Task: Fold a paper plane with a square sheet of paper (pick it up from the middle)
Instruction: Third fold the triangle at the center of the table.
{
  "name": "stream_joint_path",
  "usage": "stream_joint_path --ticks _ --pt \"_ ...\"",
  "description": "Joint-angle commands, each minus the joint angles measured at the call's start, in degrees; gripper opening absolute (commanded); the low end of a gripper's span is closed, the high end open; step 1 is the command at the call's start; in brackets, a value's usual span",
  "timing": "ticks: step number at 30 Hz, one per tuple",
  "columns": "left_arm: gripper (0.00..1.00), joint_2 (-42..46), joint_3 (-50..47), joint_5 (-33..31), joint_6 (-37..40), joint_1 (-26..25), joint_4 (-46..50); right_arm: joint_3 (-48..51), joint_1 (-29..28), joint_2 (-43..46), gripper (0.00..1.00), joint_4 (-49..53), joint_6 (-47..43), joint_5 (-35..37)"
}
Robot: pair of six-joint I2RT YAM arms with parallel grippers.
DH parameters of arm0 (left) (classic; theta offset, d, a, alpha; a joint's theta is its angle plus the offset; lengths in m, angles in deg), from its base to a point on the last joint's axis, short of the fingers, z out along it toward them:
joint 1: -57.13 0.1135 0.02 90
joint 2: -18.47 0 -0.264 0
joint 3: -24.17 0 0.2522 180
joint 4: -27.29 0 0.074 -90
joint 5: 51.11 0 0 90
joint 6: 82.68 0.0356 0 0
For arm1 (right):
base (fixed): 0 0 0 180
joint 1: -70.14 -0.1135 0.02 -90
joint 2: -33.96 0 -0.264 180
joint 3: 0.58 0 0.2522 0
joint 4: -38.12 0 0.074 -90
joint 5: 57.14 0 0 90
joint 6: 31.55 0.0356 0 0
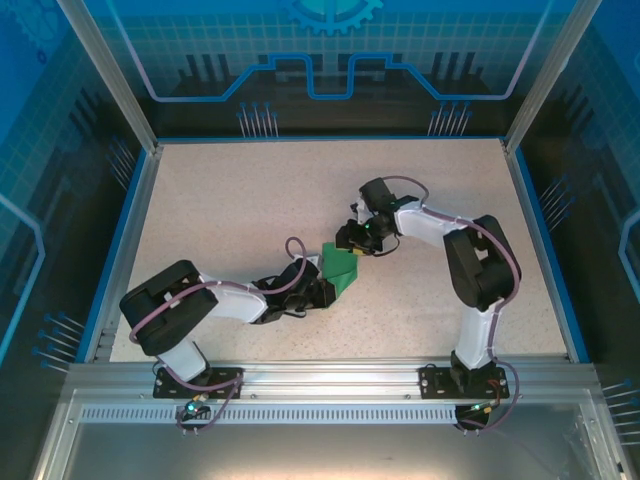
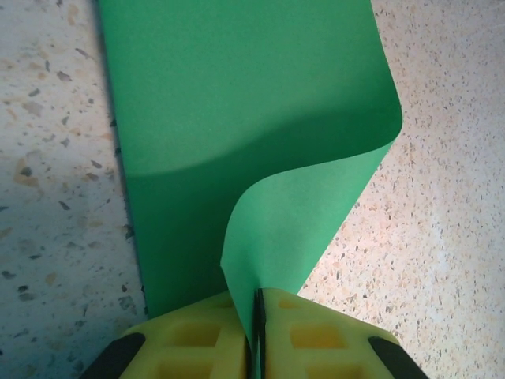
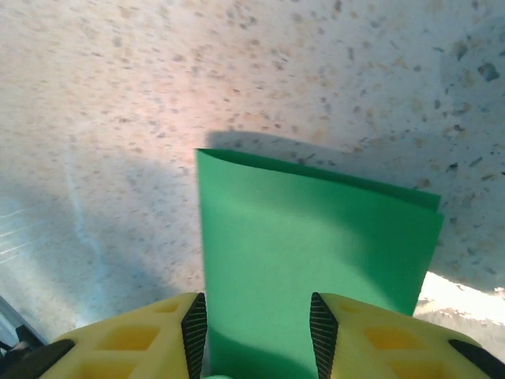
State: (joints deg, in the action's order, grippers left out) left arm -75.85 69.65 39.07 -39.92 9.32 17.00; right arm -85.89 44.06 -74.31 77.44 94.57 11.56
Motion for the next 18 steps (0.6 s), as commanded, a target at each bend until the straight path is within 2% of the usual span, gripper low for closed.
stream_joint_path --ticks 1,9,18 --pt "0.14 1.77 2.17 -0.79 2.89 -0.44 3.99 0.94 0.60 1.64 0.42 0.07 -0.94 -0.16" --pt "0.13 3.31 4.22 -0.70 7.08 -0.44 8.54 -2.42 0.16 -3.29 0.42 2.87 -2.01 1.74" --pt "0.12 2.93 6.48 -3.34 9.60 -0.37 12.28 -3.16 -0.11 -6.62 0.42 5.15 -2.37 4.16"
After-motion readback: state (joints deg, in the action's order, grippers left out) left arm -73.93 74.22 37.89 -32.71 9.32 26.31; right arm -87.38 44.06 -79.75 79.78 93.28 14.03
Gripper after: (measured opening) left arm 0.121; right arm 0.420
